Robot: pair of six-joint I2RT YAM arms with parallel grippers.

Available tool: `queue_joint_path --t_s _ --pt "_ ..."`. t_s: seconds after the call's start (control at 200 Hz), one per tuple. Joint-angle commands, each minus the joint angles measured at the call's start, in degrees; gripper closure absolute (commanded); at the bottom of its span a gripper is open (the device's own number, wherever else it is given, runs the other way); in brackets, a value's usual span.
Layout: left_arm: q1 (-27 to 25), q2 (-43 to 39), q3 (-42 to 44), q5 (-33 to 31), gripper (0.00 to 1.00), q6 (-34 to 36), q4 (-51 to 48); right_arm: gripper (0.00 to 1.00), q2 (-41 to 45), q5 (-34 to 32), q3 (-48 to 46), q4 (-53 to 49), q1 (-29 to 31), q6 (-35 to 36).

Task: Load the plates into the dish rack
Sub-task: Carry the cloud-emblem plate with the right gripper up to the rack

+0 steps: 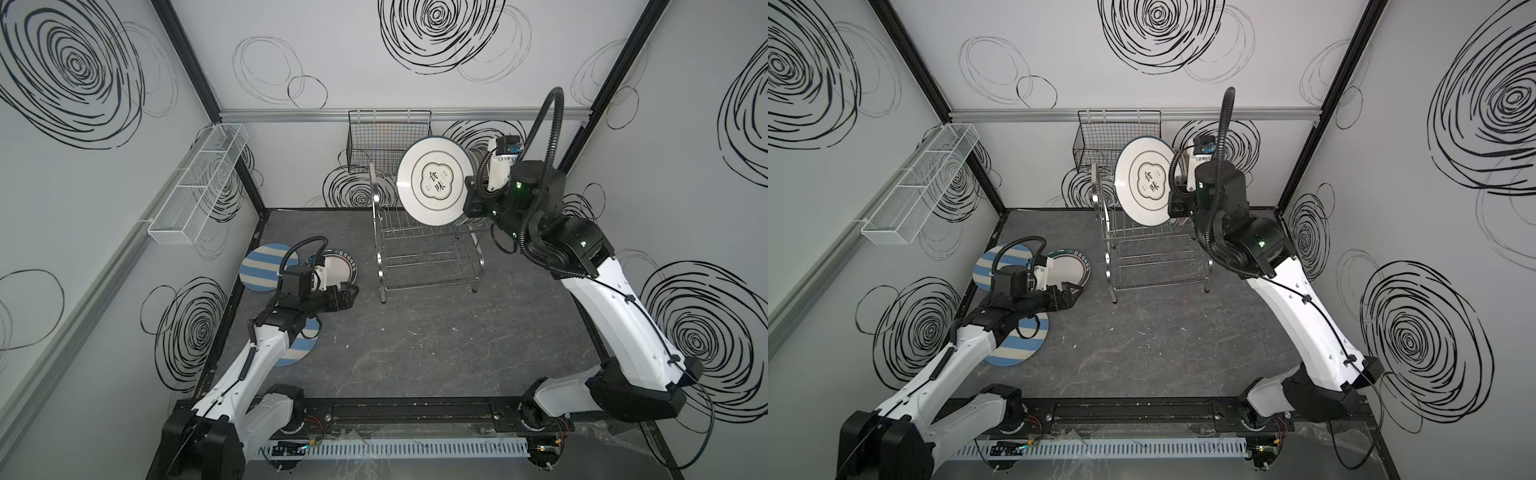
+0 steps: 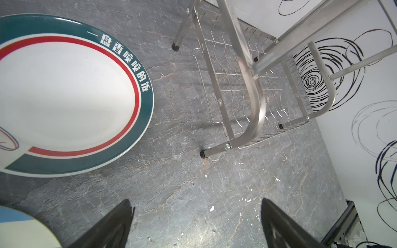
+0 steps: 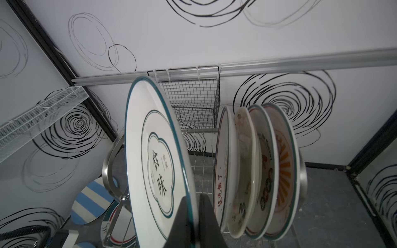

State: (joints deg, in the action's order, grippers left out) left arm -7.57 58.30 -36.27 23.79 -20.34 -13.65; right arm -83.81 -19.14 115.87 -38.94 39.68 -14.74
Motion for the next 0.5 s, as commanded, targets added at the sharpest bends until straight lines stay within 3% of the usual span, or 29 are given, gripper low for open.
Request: queue_joint_path --t_s 0.0,0.29,0.49 --pt "0.5 -0.4 -0.8 1.2 0.04 1.0 0.6 1.00 -3.3 -19.9 6.4 1.4 4.4 6.2" --pt "0.5 -1.8 -0.7 -3.5 0.04 1.0 -1.3 1.00 -10.1 -39.3 8.7 6.4 9.9 14.8" --pt "0.5 -1.0 -0.8 -2.7 0.04 1.1 -0.9 1.00 -13.9 -42.5 9.9 6.2 9.9 16.0"
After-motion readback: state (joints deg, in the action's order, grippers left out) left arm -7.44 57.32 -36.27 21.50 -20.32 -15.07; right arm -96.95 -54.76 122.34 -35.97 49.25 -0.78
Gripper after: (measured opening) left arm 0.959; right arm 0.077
